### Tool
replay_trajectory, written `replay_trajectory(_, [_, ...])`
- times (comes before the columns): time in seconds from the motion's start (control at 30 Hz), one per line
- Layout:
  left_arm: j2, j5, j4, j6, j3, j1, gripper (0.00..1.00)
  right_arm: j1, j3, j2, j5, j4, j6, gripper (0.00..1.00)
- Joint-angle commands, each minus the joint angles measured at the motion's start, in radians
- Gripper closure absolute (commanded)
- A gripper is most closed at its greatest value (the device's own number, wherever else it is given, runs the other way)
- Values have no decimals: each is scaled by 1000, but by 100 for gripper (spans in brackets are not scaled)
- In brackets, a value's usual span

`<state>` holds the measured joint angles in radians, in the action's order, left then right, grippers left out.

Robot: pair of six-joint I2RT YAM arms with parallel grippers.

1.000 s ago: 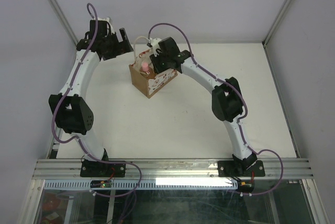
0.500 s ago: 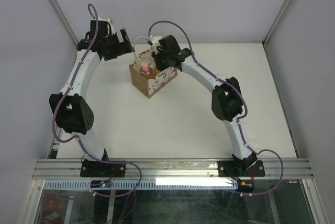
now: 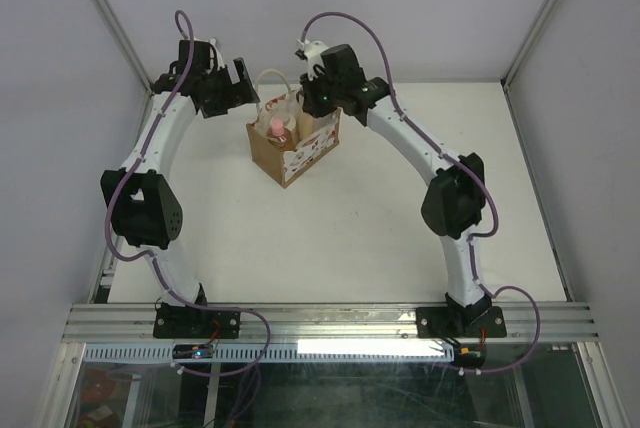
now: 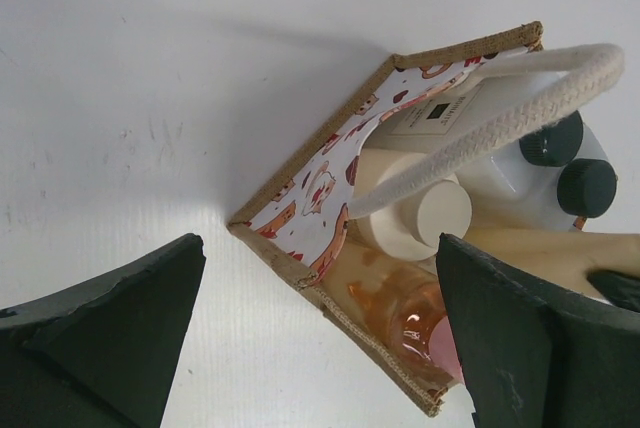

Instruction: Take the personal care products out of the canvas bag

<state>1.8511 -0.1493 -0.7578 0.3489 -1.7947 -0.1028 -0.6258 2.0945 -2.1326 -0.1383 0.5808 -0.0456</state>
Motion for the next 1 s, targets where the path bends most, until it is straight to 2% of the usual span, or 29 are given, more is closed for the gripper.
replay_trajectory(0.0, [-8,-32,38,9,-58,6,1,41,5,160,-86,-97,99,100])
replay_trajectory(0.13, [-6,-29,38,6,-57,7,1,116,-95,222,-237,-241,249,100])
replay_trajectory(0.33, [-12,-21,38,1,-51,9,1,245,-123,221,-470,-395,610,100])
replay_trajectory(0.47, [-14,-19,38,1,-45,12,1,338,-144,220,-530,-518,808,100])
replay_trajectory(0.6, [-13,-19,38,2,-46,11,1,420,-185,227,-512,-663,973,100])
replay_trajectory(0.7, [-14,-17,38,0,-45,11,1,475,-223,232,-512,-728,973,100])
replay_trajectory(0.97, [-23,-10,38,-10,-39,15,1,567,-299,247,-512,-674,973,100])
